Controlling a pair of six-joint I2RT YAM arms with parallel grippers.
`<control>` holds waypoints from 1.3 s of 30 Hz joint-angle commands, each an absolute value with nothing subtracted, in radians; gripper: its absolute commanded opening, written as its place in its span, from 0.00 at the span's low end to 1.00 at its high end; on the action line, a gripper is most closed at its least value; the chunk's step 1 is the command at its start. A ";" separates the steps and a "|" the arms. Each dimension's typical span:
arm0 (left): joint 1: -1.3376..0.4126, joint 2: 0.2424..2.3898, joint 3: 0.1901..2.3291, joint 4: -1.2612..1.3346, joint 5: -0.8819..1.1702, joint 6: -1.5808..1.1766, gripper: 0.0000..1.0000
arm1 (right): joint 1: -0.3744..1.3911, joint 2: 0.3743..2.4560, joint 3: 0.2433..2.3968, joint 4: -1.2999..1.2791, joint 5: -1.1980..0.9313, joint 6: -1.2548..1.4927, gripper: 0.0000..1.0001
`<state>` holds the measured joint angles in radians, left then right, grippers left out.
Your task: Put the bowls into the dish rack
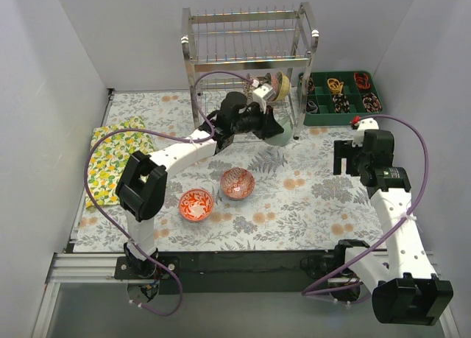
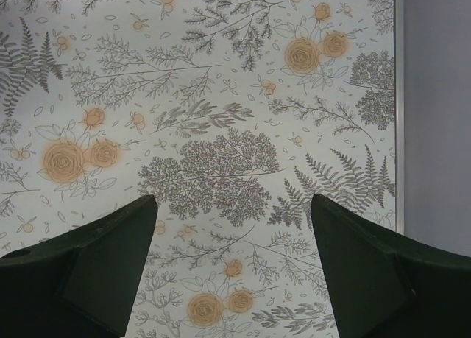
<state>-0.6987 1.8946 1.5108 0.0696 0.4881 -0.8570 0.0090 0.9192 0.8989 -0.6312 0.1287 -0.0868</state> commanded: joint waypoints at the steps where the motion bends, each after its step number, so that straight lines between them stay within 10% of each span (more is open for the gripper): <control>1: -0.655 1.871 1.490 0.336 0.486 -1.130 0.00 | -0.028 0.954 0.982 -0.611 0.133 -0.103 0.93; 17: -0.635 1.971 1.417 0.646 0.290 -1.666 0.00 | -0.044 1.088 1.135 -0.696 0.133 -0.167 0.92; 39: -0.611 2.224 1.764 0.333 0.012 -2.058 0.00 | -0.051 1.169 1.143 -0.713 0.155 -0.218 0.92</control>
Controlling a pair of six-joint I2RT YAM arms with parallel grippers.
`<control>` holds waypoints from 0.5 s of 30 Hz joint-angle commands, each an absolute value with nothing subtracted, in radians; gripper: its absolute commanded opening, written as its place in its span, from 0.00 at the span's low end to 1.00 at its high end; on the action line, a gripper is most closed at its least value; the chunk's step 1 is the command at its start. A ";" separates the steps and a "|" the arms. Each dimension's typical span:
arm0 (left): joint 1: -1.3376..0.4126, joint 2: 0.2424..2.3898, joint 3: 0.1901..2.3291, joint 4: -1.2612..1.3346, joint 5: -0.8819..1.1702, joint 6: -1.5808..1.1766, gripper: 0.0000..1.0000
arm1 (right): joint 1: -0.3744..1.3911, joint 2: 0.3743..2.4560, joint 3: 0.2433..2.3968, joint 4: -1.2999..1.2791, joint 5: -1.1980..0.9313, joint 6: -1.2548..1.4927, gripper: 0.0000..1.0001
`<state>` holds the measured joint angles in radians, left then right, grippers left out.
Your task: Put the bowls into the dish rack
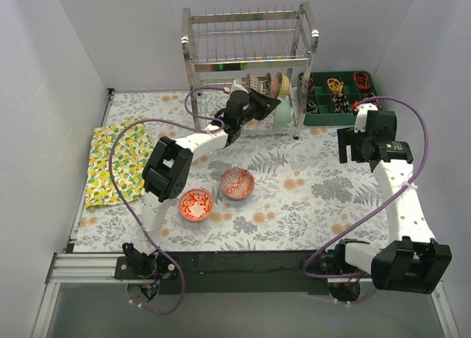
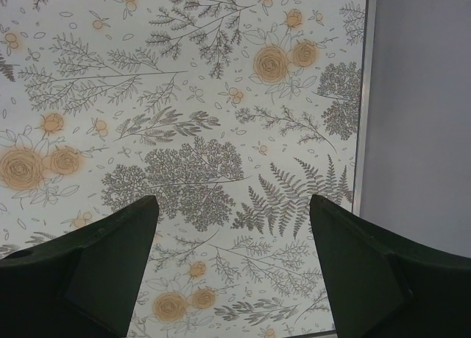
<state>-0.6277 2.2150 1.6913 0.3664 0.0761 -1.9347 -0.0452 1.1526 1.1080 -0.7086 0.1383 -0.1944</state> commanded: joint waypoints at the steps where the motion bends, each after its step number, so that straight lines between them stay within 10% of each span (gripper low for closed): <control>1: -0.607 2.235 1.772 0.315 0.014 -2.072 0.00 | -0.051 1.173 1.146 -0.715 0.156 -0.218 0.92; 15: -0.580 2.342 1.850 0.252 0.023 -2.186 0.00 | -0.051 1.261 1.184 -0.719 0.152 -0.235 0.91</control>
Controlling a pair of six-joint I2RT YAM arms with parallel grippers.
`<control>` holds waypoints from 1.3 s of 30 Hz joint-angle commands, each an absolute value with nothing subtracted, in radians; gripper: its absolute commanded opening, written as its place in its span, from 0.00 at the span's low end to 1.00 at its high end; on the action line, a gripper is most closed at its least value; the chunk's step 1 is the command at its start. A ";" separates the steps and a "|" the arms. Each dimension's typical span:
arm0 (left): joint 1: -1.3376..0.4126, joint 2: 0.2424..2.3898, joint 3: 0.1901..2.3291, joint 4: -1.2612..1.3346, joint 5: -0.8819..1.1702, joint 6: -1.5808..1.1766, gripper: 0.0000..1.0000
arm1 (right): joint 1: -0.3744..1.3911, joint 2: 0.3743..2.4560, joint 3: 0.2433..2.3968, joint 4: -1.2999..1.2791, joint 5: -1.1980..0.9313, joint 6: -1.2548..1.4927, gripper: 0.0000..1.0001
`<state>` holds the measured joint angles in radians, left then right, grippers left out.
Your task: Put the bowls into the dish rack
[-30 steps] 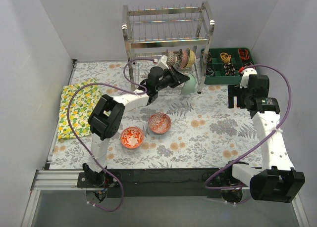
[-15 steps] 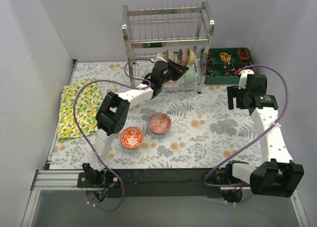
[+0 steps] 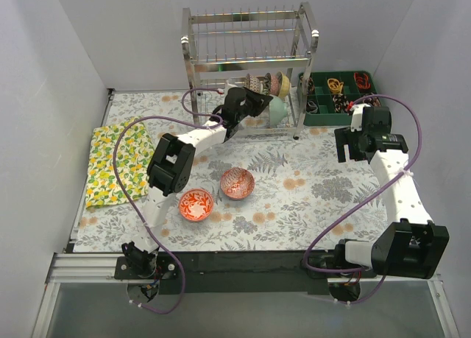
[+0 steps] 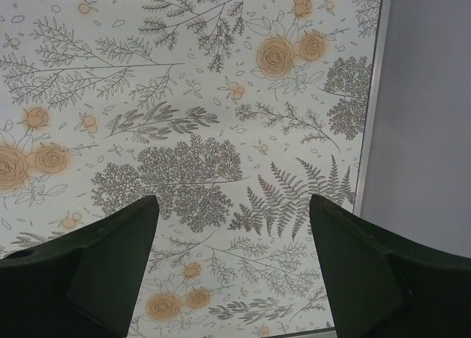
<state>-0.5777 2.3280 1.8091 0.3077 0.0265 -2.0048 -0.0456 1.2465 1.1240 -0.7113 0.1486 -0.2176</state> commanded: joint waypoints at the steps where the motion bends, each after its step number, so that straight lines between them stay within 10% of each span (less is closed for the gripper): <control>1: -0.578 2.345 1.864 0.255 0.023 -2.180 0.00 | -0.051 1.265 1.195 -0.718 0.153 -0.236 0.91; 39: -0.635 2.442 2.146 0.144 0.034 -2.382 0.00 | -0.049 1.253 1.147 -0.718 0.158 -0.261 0.91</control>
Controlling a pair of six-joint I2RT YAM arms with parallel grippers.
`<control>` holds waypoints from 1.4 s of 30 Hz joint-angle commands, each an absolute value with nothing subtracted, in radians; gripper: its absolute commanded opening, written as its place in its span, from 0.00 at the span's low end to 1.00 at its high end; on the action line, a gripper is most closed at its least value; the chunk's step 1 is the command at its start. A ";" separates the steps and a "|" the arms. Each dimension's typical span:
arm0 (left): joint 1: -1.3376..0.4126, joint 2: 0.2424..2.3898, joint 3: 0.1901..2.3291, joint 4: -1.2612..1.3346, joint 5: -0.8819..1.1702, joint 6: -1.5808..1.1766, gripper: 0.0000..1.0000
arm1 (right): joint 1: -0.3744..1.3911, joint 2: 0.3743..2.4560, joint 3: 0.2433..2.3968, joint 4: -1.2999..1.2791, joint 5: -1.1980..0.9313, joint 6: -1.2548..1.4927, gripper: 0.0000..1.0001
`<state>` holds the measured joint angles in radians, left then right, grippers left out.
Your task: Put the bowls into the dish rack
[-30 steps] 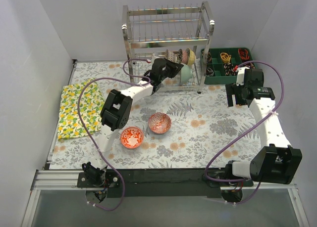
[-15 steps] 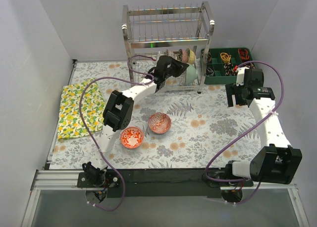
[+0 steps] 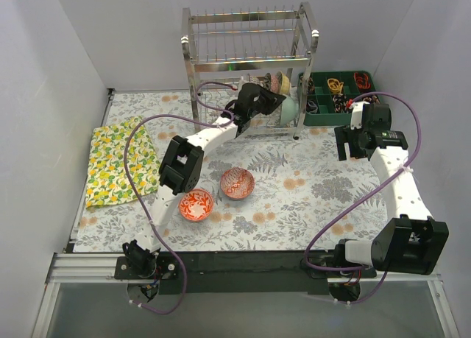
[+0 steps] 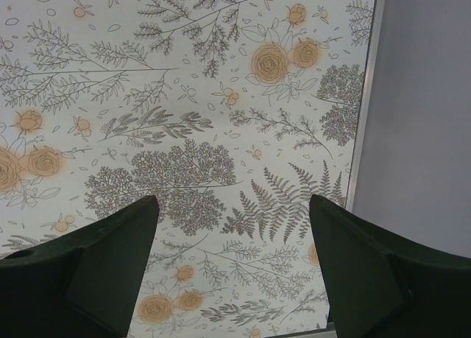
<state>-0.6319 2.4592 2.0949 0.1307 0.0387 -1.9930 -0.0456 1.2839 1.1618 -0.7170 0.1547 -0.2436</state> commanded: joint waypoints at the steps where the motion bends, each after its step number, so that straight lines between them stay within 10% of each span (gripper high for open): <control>1: -0.635 2.445 2.145 0.140 0.032 -2.385 0.00 | -0.051 1.253 1.149 -0.718 0.160 -0.262 0.91; 15: -0.604 2.402 2.076 0.181 0.043 -2.296 0.00 | -0.049 1.289 1.167 -0.715 0.141 -0.262 0.91; 21: -0.614 2.364 2.043 0.196 0.031 -2.270 0.60 | -0.049 1.275 1.157 -0.704 0.132 -0.252 0.91; 32: -0.603 2.180 1.841 0.233 0.072 -2.079 0.76 | -0.049 1.200 1.085 -0.687 0.092 -0.213 0.92; 42: -0.647 1.761 1.152 0.446 0.467 -1.319 0.79 | -0.049 1.187 1.062 -0.608 0.032 -0.160 0.92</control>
